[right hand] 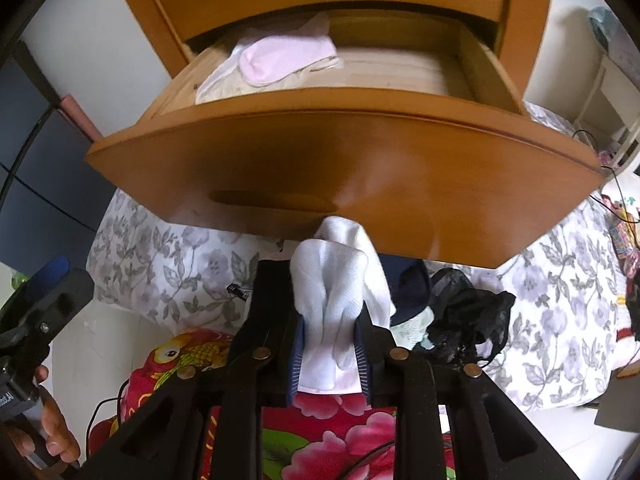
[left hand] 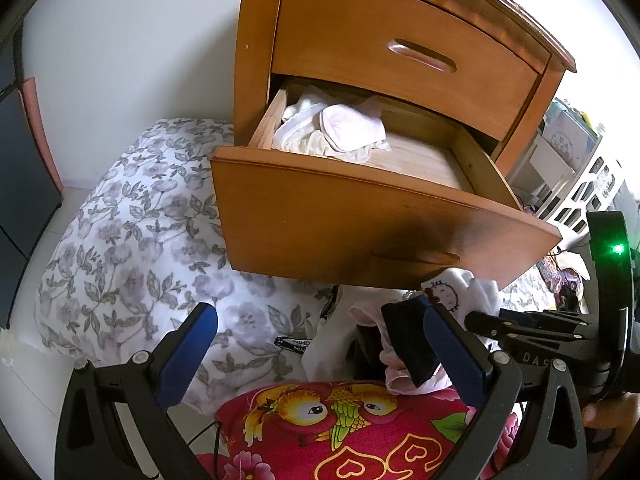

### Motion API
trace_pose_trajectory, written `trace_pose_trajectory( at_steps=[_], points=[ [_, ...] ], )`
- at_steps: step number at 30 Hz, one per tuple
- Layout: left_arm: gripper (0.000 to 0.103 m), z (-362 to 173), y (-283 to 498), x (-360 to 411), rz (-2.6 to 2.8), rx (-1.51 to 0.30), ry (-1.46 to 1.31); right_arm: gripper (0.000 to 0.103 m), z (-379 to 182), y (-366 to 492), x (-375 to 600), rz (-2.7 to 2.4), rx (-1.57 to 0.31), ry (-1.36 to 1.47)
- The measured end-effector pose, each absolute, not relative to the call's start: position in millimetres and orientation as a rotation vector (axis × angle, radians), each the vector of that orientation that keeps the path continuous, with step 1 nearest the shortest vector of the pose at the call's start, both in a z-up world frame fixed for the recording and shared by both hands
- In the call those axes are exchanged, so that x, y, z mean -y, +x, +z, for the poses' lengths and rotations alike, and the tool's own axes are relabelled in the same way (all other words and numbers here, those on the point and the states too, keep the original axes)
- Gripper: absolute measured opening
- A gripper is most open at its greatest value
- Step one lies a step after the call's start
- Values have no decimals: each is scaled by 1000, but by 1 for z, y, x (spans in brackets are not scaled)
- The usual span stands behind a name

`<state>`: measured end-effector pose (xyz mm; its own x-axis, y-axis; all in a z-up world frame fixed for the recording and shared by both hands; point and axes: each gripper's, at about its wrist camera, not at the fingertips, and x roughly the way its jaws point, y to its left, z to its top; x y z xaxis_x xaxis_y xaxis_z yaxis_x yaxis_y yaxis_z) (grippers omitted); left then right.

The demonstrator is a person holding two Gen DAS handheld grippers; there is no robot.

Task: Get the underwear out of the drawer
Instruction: 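Lower the white sock onto the bed and open the right gripper, then move the open right gripper into the drawer over the pale pink sock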

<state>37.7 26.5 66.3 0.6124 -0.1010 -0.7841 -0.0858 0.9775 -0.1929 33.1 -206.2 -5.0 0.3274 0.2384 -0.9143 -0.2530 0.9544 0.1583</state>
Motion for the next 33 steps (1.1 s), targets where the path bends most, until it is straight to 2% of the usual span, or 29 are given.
trace_pose_trajectory(
  at_steps=[1,3,8,11,13,15,19,33],
  points=[
    [103,66,38,-26,-8,-914,-220,40,-5,33,205,326,-1197,-12],
    [103,66,37,-27,-7,-913,-220,50,-5,32,204,335,-1199,-8],
    [103,66,38,-27,-8,-912,-221,53,1,30,208,324,-1187,-4],
    [103,67,37,-27,-7,-911,-221,62,4,30,212,313,-1180,9],
    [103,67,37,-27,-6,-911,-220,77,6,30,216,306,-1176,20],
    [103,66,37,-27,-4,-913,-219,88,9,31,220,300,-1165,31],
    [103,65,39,-26,-3,-920,-223,103,16,30,226,299,-1136,38],
    [103,68,37,-26,13,-913,-217,103,47,22,239,285,-1002,27]
  ],
)
